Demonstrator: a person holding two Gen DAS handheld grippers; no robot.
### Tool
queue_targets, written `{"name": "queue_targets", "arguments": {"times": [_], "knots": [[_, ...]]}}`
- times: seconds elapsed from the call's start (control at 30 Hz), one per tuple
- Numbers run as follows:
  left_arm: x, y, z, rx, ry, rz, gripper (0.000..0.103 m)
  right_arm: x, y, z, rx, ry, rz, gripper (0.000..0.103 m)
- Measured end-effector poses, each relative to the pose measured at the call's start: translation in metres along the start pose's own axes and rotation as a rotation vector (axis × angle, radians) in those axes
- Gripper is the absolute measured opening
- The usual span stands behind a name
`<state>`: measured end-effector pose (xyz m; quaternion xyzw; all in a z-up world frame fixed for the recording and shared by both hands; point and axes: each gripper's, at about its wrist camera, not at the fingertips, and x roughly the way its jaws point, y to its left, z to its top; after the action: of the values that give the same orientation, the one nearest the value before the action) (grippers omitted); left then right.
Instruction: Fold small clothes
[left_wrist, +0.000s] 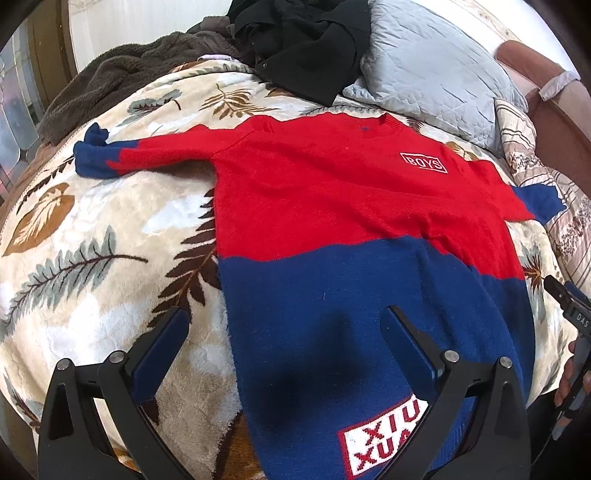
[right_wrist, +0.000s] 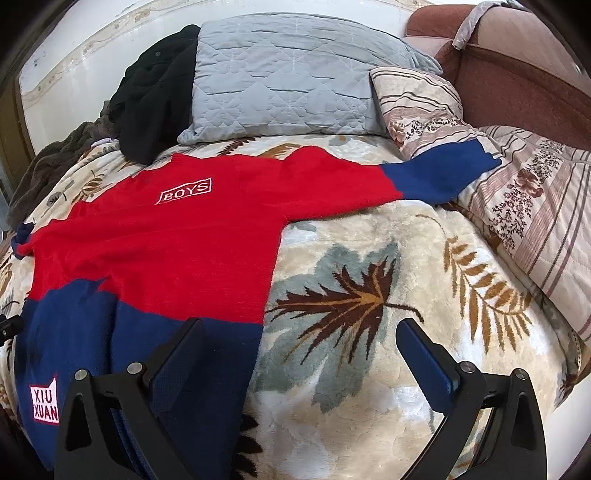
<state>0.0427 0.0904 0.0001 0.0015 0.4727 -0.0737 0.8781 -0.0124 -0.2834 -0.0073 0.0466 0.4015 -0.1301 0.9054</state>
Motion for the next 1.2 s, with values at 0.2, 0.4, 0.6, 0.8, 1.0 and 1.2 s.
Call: {"name": "queue_targets", "arguments": {"times": [0.2, 0.4, 0.6, 0.8, 1.0, 1.2], "knots": [[0.001, 0.001, 0.001, -0.005, 0.007, 0.001, 0.103, 0.0, -0.001, 0.0, 0.003, -0.001, 0.001, 0.102], [0.003, 0.002, 0.001, -0.009, 0.013, 0.008, 0.103, -0.002, -0.002, 0.0, 0.003, -0.007, 0.004, 0.102], [0.007, 0.005, -0.001, -0.021, 0.034, 0.014, 0.103, -0.004, 0.001, -0.001, -0.01, -0.011, 0.015, 0.1], [-0.002, 0.018, 0.003, -0.033, 0.06, 0.016, 0.103, -0.011, -0.007, -0.001, 0.023, 0.003, 0.092, 0.093], [-0.014, 0.034, -0.003, -0.02, 0.132, 0.015, 0.103, -0.019, -0.014, -0.007, 0.092, 0.056, 0.144, 0.091], [-0.001, 0.029, -0.035, -0.075, 0.317, -0.14, 0.103, -0.007, -0.005, -0.028, 0.101, 0.221, 0.244, 0.055]]}}
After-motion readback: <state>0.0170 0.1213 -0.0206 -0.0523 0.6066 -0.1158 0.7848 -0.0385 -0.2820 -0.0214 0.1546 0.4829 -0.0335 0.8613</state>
